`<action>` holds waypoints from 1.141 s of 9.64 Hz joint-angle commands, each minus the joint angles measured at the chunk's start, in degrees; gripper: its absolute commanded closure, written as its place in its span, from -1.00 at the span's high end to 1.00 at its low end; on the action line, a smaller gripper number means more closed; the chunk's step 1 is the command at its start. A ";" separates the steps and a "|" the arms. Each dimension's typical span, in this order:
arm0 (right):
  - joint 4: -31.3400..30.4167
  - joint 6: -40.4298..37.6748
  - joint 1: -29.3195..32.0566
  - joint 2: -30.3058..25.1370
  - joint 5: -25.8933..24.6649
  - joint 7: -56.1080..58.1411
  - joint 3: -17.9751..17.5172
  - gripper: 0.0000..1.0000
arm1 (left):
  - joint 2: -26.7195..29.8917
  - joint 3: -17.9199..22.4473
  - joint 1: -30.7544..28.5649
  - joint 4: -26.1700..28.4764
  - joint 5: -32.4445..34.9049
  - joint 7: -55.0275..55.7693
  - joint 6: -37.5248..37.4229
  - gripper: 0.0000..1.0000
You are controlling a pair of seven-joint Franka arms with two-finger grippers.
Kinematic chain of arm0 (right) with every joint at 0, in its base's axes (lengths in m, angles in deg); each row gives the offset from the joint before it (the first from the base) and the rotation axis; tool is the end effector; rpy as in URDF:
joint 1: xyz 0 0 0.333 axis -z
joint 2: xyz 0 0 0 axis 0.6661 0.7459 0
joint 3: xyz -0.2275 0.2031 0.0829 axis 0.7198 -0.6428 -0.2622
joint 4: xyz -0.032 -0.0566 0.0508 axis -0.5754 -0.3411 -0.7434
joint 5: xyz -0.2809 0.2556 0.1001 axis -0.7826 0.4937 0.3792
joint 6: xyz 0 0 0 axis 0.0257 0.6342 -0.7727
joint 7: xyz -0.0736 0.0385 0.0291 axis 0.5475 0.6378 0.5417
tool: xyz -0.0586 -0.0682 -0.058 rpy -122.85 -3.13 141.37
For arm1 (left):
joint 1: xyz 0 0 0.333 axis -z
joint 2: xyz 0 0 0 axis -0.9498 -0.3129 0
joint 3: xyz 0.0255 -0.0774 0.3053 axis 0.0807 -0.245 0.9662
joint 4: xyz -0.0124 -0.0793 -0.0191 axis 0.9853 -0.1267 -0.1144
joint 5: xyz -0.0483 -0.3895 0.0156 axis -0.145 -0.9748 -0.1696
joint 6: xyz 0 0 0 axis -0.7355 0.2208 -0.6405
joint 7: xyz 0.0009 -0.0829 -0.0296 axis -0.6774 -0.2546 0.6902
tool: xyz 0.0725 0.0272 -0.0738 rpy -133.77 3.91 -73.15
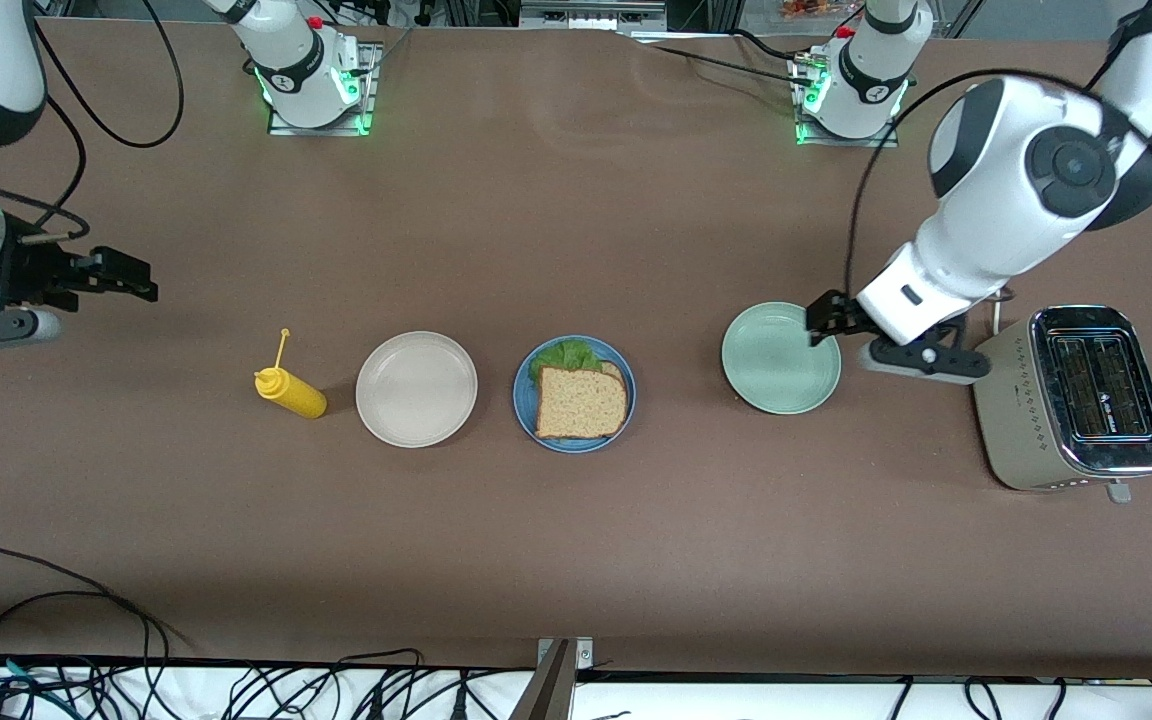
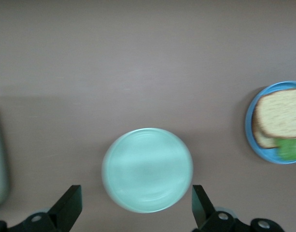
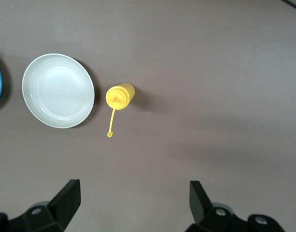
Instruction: Make sandwich in blue plate with both arms
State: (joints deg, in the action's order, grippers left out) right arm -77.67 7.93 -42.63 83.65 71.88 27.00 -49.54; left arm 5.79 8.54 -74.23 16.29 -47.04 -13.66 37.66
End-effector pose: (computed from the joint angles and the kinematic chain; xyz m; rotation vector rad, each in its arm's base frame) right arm 0.5997 0.0042 0.5464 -3.0941 -0.1997 0.1403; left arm 0.5913 -0.1528 0.4672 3.0802 -0.1733 0.0650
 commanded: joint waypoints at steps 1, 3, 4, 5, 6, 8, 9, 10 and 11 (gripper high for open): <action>-2.72 -0.73 -8.70 -3.93 -1.25 -1.05 7.93 1.00 | 7.47 5.65 0.53 0.35 3.35 -8.38 -7.76 1.00; -2.81 0.85 -8.71 -3.93 -1.34 -0.69 7.94 1.00 | 10.11 9.51 1.15 -0.09 2.31 -9.72 -12.44 1.00; -2.64 1.03 -8.89 -3.93 -1.25 -0.69 7.94 1.00 | 11.17 11.54 1.93 -0.18 1.43 -10.51 -14.45 1.00; -2.55 1.81 -8.97 -3.76 -1.25 -0.78 7.94 1.00 | 12.40 13.04 1.94 -0.18 0.90 -10.78 -16.99 1.00; -2.46 2.00 -8.89 -3.58 -1.34 -0.52 8.12 1.00 | 13.28 15.14 1.85 -1.14 0.54 -10.87 -19.98 1.00; -2.20 1.74 -8.54 -3.58 -2.21 -0.17 8.64 1.00 | 12.42 16.04 1.59 -9.72 0.63 -10.87 -28.41 1.00; -2.19 1.65 -8.54 -3.58 -2.22 -0.08 8.91 1.00 | 12.06 17.08 1.68 -11.85 0.54 -10.87 -28.97 1.00; -2.11 1.65 -8.54 -3.49 -2.31 0.18 9.00 1.00 | 11.80 17.62 1.85 -13.61 0.02 -11.74 -29.06 1.00; -1.15 1.12 -8.45 -3.41 -3.26 1.66 9.26 1.00 | 11.27 19.27 2.11 -15.55 -0.60 -12.79 -29.50 1.00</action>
State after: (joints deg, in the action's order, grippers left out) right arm -78.61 9.10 -50.45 81.27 70.63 26.87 -41.11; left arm 18.73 25.11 -73.09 5.52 -45.75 -23.90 10.21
